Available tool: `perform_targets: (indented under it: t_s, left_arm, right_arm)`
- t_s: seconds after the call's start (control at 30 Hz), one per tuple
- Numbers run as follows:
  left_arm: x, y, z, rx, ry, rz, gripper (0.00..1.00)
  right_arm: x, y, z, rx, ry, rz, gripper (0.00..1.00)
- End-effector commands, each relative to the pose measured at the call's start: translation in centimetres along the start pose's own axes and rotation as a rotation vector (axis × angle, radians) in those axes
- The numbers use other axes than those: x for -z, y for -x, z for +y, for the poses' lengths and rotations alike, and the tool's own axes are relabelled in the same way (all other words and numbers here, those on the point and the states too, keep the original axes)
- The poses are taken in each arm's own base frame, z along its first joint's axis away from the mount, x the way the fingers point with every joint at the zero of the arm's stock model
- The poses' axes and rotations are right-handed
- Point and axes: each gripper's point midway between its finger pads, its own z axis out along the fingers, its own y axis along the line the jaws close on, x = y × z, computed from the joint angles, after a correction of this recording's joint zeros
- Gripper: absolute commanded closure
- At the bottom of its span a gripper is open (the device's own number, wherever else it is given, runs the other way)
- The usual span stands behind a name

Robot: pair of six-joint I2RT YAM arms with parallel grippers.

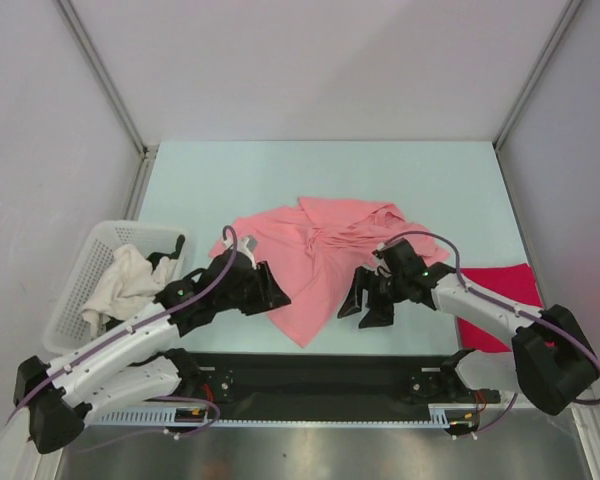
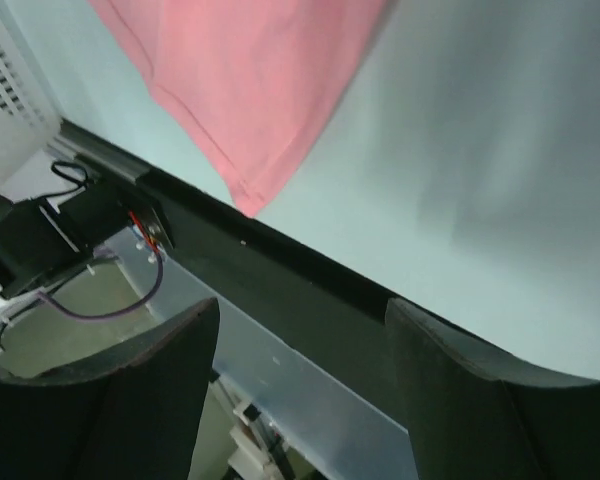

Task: Fold and stack the t-shirts
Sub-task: Flatten the tshirt out

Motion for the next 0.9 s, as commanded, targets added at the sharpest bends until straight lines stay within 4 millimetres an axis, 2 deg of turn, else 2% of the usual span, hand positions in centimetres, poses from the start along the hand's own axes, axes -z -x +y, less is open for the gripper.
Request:
perform_targets:
  t_s: [0.0, 0.03, 0.07, 0.17, 0.33, 0.4, 0.47, 0.5, 0.53, 0.7, 0.87]
  left_arm:
    - [-1.2, -3.9, 1.5, 0.217, 0.015, 0.121, 0.52]
    - [-2.2, -4.7, 1.0, 0.305, -0.035, 0.131, 0.52]
    - [-2.5, -5.4, 2.1, 0.309, -0.01, 0.143, 0.52]
    - [-3.5, -5.9, 2.1, 0.428, 0.015, 0.127, 0.5]
    - [-5.3, -5.8, -0.2, 0.456, -0.003, 0.139, 0.51]
    - [-5.9, -6.3, -0.7, 0.438, 0.022, 0.161, 0.5]
    - [-6.2, -7.3, -0.3, 0.466, 0.047, 0.198, 0.48]
    - [-6.2, -7.7, -0.2, 0.479, 0.054, 0.213, 0.49]
    - [-6.1, -8.2, 0.2, 0.494, 0.071, 0.228, 0.49]
    - [-6.2, -10.4, 1.6, 0.633, 0.13, 0.254, 0.49]
    - [-7.0, -10.5, 2.3, 0.693, 0.143, 0.219, 0.51]
  right_arm:
    - [-2.0, 1.8, 2.6, -0.033, 0.065, -0.097, 0.26]
    - [-1.5, 2.7, 3.1, -0.031, 0.061, -0.132, 0.25]
    - [-1.4, 2.7, 3.2, -0.031, 0.061, -0.132, 0.25]
    - [-0.4, 4.0, 3.2, -0.021, 0.047, -0.193, 0.25]
    - [1.2, 4.2, 1.6, -0.041, 0.025, -0.233, 0.26]
    - [0.7, 3.7, 1.1, -0.061, 0.048, -0.207, 0.27]
    - [-0.1, 3.3, 1.9, -0.078, 0.092, -0.188, 0.29]
    - [-0.7, 2.8, 2.0, -0.074, 0.1, -0.173, 0.31]
    - [-1.1, 2.7, 1.9, -0.08, 0.099, -0.166, 0.38]
    - [-1.9, 4.0, 2.5, -0.101, 0.112, -0.199, 0.41]
    - [-2.1, 4.2, 3.0, -0.088, 0.122, -0.193, 0.43]
